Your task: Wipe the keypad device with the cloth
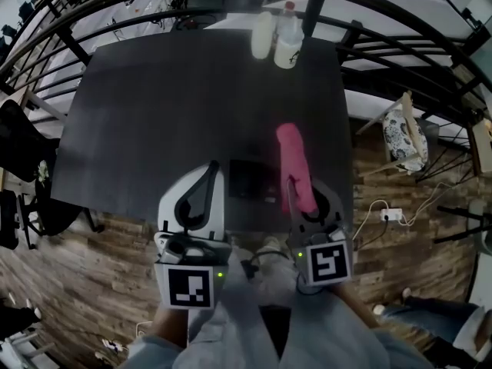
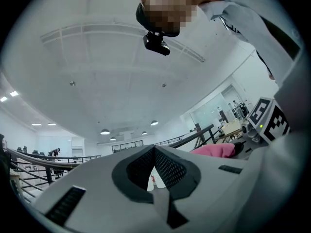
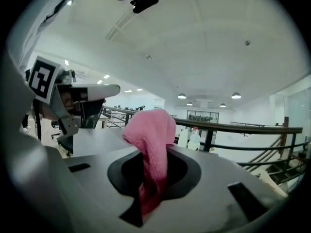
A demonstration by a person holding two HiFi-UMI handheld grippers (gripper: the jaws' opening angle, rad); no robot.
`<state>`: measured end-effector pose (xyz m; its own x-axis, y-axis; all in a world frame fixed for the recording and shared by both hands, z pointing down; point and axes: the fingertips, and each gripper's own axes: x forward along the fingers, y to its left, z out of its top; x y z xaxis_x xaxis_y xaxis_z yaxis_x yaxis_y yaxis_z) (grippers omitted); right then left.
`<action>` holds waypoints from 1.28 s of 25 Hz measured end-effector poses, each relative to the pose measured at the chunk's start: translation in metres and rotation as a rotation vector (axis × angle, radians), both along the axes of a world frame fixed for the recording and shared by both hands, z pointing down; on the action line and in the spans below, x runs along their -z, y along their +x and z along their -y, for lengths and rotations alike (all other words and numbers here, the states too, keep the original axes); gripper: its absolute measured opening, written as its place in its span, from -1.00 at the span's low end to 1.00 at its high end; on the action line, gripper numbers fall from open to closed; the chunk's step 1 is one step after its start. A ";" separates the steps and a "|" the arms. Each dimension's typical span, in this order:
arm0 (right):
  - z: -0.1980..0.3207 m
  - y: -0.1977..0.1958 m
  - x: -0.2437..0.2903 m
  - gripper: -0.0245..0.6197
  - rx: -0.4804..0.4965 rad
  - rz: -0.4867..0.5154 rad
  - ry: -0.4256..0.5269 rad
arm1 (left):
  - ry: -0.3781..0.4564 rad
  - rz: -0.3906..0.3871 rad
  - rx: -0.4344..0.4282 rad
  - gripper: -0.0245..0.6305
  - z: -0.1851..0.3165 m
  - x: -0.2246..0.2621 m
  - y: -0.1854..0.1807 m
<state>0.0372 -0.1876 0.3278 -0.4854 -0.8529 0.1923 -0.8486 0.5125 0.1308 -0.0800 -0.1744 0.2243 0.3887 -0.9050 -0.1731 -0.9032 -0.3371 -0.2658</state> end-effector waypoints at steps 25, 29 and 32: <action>0.013 -0.012 0.067 -0.80 0.039 0.107 0.141 | 0.050 0.004 0.027 -0.92 0.000 0.018 -0.006; 0.012 -0.014 0.065 -0.80 0.039 0.105 0.142 | 0.049 0.006 0.026 -0.92 -0.002 0.015 -0.008; 0.011 -0.014 0.066 -0.80 0.041 0.106 0.143 | 0.047 0.004 0.026 -0.92 -0.002 0.016 -0.008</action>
